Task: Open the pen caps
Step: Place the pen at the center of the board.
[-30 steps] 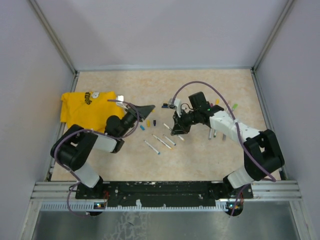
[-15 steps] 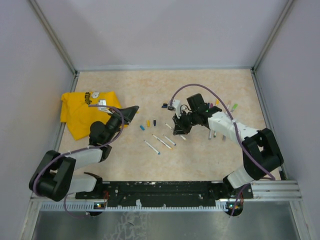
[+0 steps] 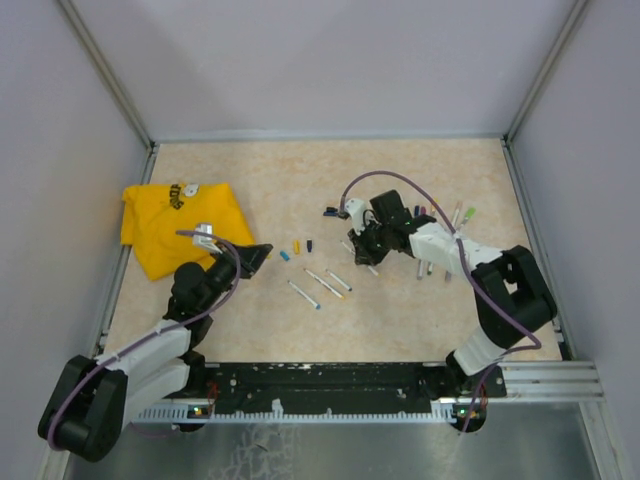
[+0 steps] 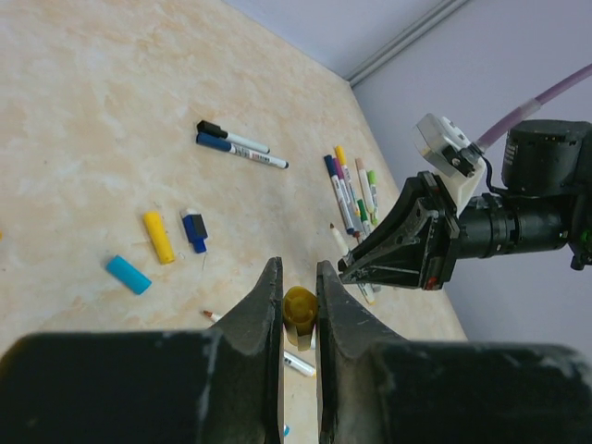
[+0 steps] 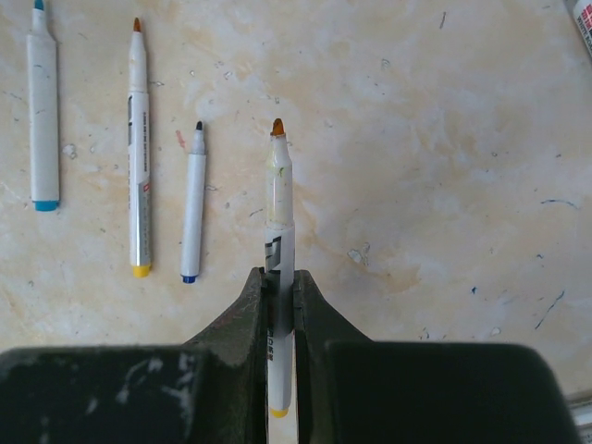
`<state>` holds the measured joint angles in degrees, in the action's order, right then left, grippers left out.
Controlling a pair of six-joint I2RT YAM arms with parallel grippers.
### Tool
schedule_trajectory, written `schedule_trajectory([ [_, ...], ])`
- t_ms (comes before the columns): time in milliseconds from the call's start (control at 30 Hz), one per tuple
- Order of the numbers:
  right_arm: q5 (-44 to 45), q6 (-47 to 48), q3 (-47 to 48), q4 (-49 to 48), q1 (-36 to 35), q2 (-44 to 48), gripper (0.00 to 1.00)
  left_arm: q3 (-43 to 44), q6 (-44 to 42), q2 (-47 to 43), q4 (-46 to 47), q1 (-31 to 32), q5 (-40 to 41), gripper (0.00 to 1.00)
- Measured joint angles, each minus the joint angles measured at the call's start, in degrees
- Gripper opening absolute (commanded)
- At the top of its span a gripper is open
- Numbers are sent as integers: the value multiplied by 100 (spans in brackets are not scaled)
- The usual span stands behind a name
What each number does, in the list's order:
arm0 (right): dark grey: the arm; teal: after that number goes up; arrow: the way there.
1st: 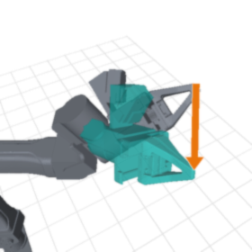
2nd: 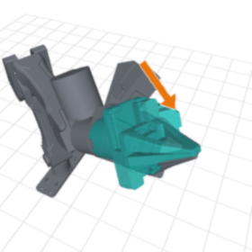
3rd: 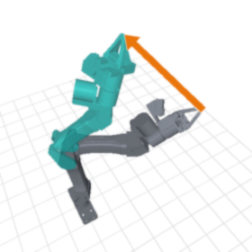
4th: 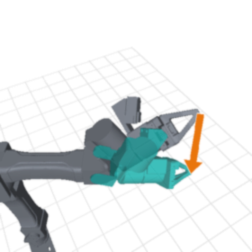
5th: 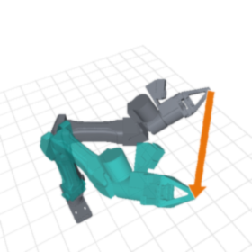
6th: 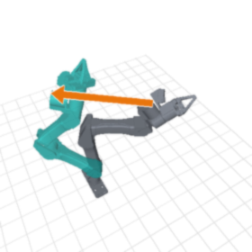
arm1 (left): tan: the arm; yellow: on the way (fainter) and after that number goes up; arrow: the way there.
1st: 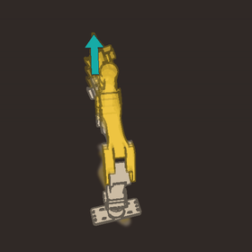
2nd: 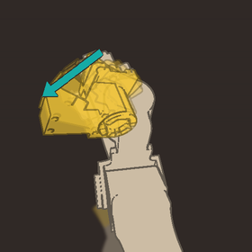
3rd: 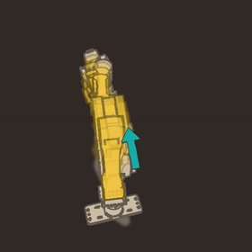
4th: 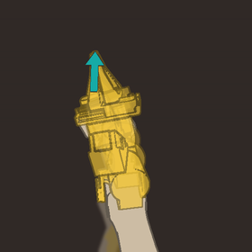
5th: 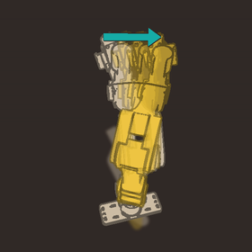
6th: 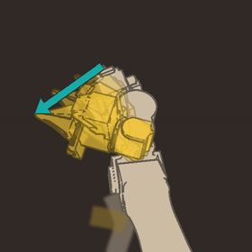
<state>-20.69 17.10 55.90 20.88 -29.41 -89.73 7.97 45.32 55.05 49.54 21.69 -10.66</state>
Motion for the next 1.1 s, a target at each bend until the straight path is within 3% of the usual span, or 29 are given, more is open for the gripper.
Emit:
schedule_trajectory([
  [1100, 286, -380, 2, -155, -116, -721, 0, -52, 247, 66, -420, 0, -422, 0],
])
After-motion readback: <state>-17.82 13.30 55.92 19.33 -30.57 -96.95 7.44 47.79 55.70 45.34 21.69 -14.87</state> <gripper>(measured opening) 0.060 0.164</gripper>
